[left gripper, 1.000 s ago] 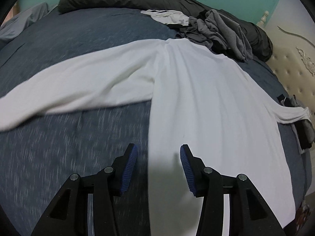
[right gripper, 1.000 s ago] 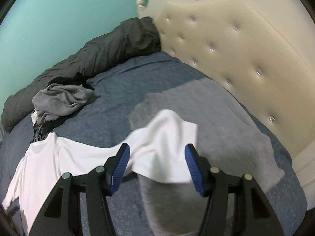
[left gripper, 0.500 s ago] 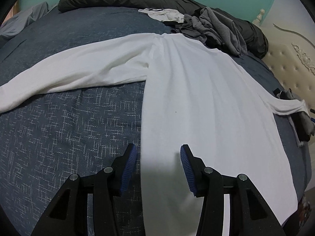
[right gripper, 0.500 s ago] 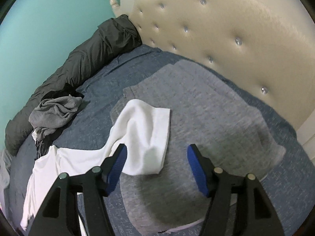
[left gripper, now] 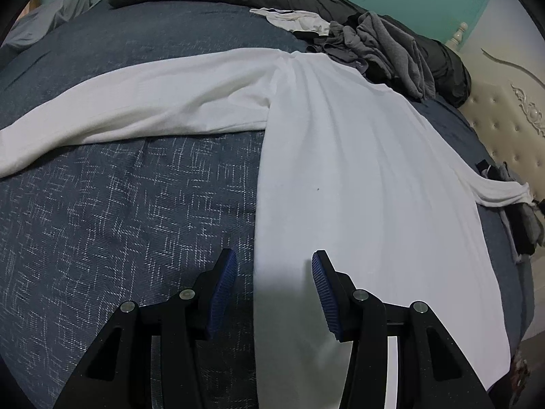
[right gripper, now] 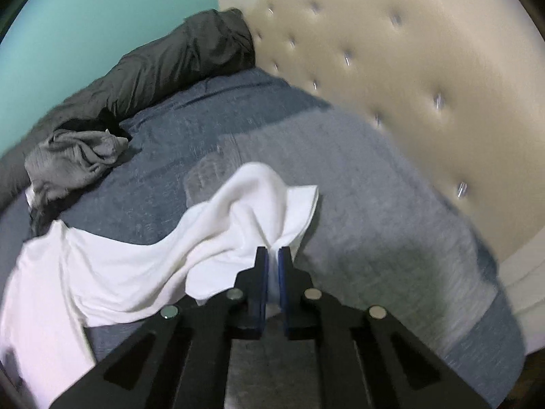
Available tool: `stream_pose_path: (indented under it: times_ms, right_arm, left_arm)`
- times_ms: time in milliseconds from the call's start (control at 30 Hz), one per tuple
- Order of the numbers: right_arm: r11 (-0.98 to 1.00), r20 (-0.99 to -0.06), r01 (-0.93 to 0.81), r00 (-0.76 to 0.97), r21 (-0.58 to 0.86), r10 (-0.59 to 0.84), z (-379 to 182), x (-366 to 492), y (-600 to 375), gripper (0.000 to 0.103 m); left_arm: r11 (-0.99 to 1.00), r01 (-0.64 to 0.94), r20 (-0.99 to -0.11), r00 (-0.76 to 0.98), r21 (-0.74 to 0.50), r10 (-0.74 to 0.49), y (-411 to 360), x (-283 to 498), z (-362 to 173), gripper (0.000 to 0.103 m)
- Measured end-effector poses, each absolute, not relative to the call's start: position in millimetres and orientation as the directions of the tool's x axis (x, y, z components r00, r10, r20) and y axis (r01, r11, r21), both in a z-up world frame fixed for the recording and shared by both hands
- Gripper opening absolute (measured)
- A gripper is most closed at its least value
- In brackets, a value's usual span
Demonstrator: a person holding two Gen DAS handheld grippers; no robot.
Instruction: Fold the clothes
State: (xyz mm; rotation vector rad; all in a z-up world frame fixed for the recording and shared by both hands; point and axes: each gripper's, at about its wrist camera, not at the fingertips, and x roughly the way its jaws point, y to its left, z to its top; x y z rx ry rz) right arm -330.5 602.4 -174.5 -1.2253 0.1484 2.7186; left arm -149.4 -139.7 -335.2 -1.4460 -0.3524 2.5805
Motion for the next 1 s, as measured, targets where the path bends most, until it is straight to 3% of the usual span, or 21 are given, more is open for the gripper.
stream_pose_path:
  times_ms: [133, 533, 633, 900, 1000]
  right_arm:
    - [-0.980, -0.686, -0.192, -0.719, 0.046, 0.108, -146, -326, 614, 0.003]
    - [-0.969, -0.626, -0.243, -0.763, 0.045, 0.162, -94, -334, 664, 0.003]
    - [-0.960, -0.654, -0.275, -0.735, 0.044, 0.181, -109, -332, 679, 0.003]
    - [-0.944, -0.784, -0.286, -0.618, 0.166, 0.049, -179, -331, 705, 0.004]
    - [-0.936, -0.785, -0.308, -0.616, 0.169, 0.061, -180, -328, 715, 0.015]
  left_arm:
    - [-0.958, -0.029, -0.811, -0.526, -0.285, 0.256, -140, -148, -332, 0.051]
    - [-0.963, -0.055, -0.809, -0.531, -0.263, 0.251, -130, -149, -327, 0.051]
    - [-0.964, -0.057, -0.813, -0.525, -0.261, 0.252, -129, -150, -330, 0.051]
    - [-0.962, -0.040, -0.813, -0.527, -0.269, 0.249, -133, -151, -331, 0.051]
    - [-0.962, -0.045, -0.813, -0.525, -0.270, 0.253, -131, -151, -331, 0.051]
